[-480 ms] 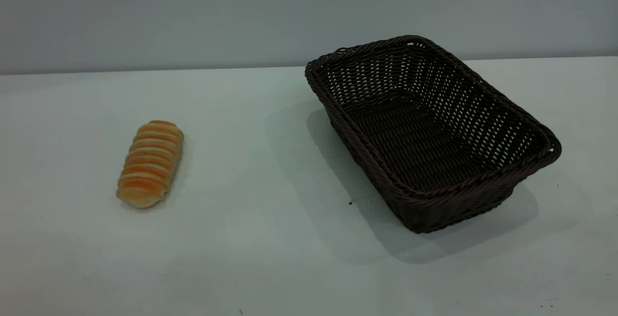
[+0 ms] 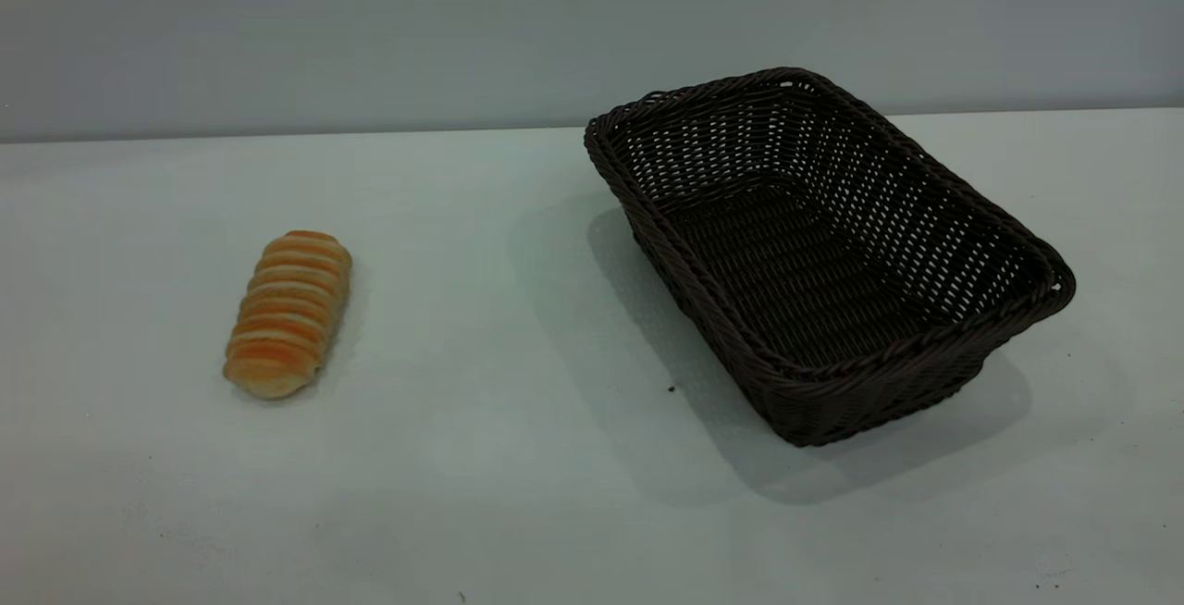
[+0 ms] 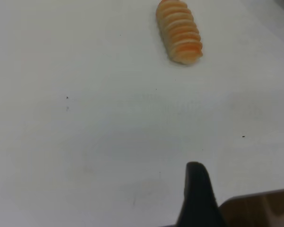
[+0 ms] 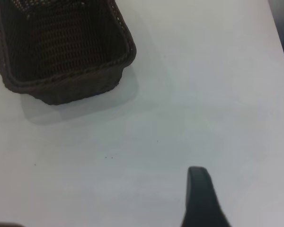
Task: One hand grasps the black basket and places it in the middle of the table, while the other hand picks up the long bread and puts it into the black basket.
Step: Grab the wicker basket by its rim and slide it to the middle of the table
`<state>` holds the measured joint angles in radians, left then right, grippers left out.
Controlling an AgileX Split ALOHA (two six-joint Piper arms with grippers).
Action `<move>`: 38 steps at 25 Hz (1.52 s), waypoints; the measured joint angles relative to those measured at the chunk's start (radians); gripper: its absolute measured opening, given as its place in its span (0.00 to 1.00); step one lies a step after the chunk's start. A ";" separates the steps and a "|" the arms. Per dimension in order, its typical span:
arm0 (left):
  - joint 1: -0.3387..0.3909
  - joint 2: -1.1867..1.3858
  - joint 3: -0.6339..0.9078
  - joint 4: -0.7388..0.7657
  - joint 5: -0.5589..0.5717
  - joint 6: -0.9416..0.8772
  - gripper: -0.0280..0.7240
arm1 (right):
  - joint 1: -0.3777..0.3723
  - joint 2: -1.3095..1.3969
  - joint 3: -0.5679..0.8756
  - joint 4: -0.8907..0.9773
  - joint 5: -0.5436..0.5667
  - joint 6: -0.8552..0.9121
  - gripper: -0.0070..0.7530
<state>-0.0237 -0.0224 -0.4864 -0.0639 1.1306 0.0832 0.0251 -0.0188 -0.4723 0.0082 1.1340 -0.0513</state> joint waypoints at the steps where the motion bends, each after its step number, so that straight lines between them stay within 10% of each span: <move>1: 0.000 0.000 0.000 0.000 0.000 0.000 0.74 | 0.000 0.000 0.000 0.000 0.000 0.000 0.64; 30: 0.000 0.000 -0.001 -0.001 -0.002 0.000 0.74 | 0.000 0.000 0.000 0.004 0.000 -0.003 0.64; 38: 0.000 0.077 -0.019 -0.090 -0.261 0.000 0.74 | 0.000 0.085 -0.022 0.110 -0.190 -0.087 0.64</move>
<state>-0.0237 0.0548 -0.5057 -0.1539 0.8695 0.0832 0.0251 0.0667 -0.4946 0.1186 0.9442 -0.1383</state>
